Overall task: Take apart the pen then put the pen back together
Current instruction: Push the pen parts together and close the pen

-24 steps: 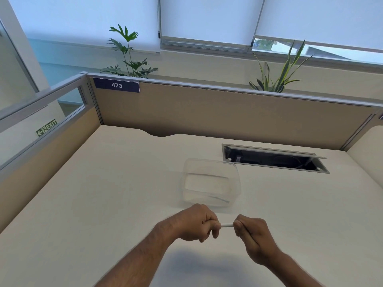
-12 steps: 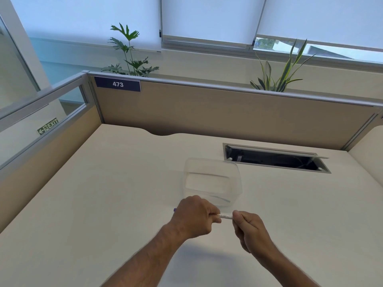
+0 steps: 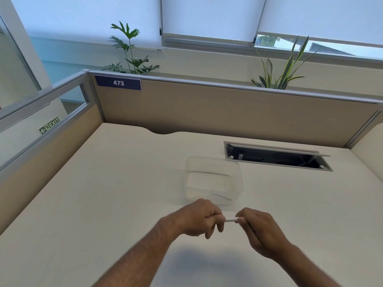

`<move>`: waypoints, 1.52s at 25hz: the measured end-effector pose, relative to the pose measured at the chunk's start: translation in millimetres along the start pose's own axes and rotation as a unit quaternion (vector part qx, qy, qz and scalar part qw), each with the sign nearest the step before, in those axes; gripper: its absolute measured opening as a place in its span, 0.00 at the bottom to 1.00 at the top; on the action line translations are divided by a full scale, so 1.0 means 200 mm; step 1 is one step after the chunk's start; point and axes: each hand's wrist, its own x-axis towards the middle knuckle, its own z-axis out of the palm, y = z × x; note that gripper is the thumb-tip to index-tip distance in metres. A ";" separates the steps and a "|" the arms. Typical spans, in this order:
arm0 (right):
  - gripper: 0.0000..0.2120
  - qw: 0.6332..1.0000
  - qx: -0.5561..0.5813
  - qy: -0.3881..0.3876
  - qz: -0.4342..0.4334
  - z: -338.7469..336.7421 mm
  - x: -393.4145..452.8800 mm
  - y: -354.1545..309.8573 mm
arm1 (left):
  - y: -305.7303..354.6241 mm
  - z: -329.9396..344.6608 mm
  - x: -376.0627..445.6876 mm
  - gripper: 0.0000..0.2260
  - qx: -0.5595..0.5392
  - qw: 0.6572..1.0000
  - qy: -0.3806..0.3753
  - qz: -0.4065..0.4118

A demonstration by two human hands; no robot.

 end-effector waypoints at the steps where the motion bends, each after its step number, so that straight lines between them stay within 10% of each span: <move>1: 0.17 1.000 -0.006 0.004 -0.022 0.00 0.00 0.01 | 0.00 0.00 0.00 0.14 -0.020 1.000 -0.018 -0.004; 9: 0.18 0.981 0.162 0.053 0.096 0.10 -0.05 -0.07 | -0.03 0.03 0.02 0.09 0.002 0.999 0.036 -0.015; 19: 0.22 0.803 0.416 -0.039 0.425 -0.01 0.09 -0.13 | -0.07 0.13 0.11 0.03 0.273 0.891 0.332 0.147; 23: 0.23 0.931 0.257 -0.017 0.261 -0.02 0.07 -0.11 | -0.01 0.06 0.07 0.11 0.029 0.993 0.110 -0.027; 27: 0.17 0.993 0.088 -0.011 0.073 -0.02 0.05 -0.04 | -0.05 -0.02 0.03 0.15 -0.095 0.992 -0.059 -0.066; 38: 0.19 0.974 0.172 0.019 0.144 0.06 0.00 -0.05 | -0.04 0.04 0.04 0.08 -0.022 0.996 0.063 -0.062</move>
